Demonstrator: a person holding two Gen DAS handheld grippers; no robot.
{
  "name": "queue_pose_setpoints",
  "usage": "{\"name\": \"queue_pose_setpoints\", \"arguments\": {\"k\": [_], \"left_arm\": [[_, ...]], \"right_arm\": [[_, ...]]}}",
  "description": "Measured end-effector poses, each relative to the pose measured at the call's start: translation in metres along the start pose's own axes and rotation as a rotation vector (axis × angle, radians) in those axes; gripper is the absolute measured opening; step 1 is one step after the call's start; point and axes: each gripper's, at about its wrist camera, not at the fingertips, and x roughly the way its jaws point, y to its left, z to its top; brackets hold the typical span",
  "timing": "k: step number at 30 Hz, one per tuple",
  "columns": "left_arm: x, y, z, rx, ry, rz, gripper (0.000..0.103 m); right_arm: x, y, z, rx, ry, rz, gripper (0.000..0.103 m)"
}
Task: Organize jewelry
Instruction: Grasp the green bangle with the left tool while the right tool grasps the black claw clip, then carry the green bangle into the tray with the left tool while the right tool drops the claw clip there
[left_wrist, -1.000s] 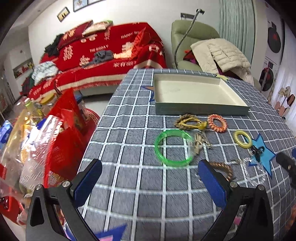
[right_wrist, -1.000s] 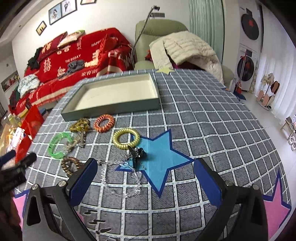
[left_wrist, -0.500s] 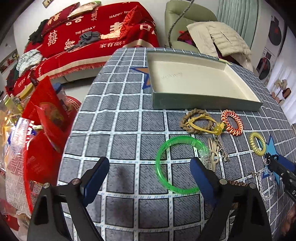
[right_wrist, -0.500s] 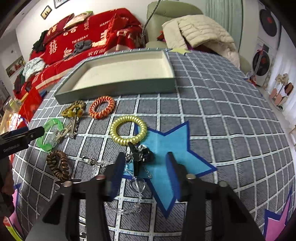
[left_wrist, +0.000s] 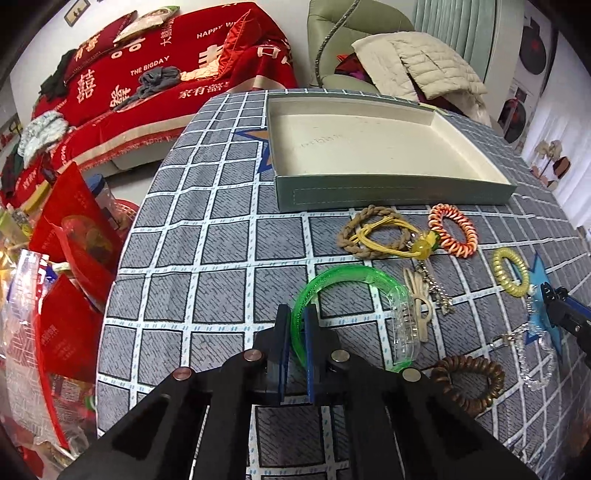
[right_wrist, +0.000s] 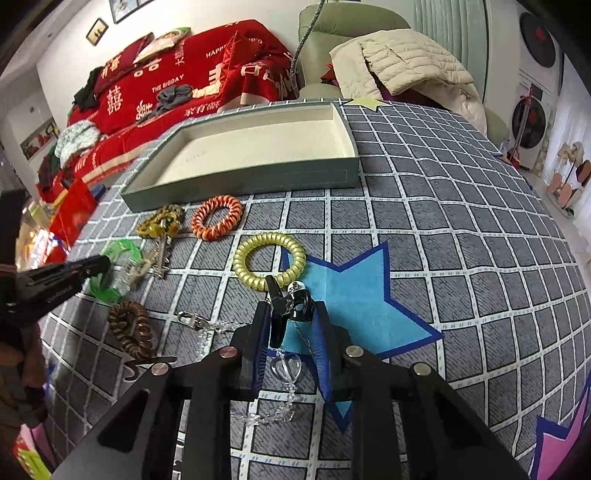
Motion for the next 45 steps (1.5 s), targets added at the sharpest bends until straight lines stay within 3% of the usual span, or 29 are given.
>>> {"name": "queue_pose_setpoints", "arguments": {"k": [8, 17, 25, 32, 39, 45], "left_arm": [[-0.02, 0.005, 0.007, -0.032, -0.041, -0.058, 0.028], [-0.033, -0.007, 0.062, -0.005, -0.124, -0.066, 0.028], [0.004, -0.015, 0.125, -0.027, -0.129, -0.051, 0.028], [0.052, -0.026, 0.162, 0.004, -0.093, 0.001, 0.028], [0.083, -0.034, 0.164, 0.039, -0.045, 0.041, 0.028], [0.101, -0.043, 0.155, 0.078, -0.011, 0.099, 0.028]], "right_arm": [[-0.016, -0.005, 0.015, 0.04, -0.022, 0.054, 0.025], [-0.012, 0.0, 0.075, 0.034, -0.062, 0.113, 0.025], [0.037, -0.001, 0.142, 0.041, -0.049, 0.115, 0.025], [0.091, 0.0, 0.176, 0.056, -0.007, 0.102, 0.025], [0.136, 0.003, 0.177, 0.048, 0.05, 0.068, 0.025], [0.146, 0.004, 0.17, 0.031, 0.06, 0.038, 0.024]]}}
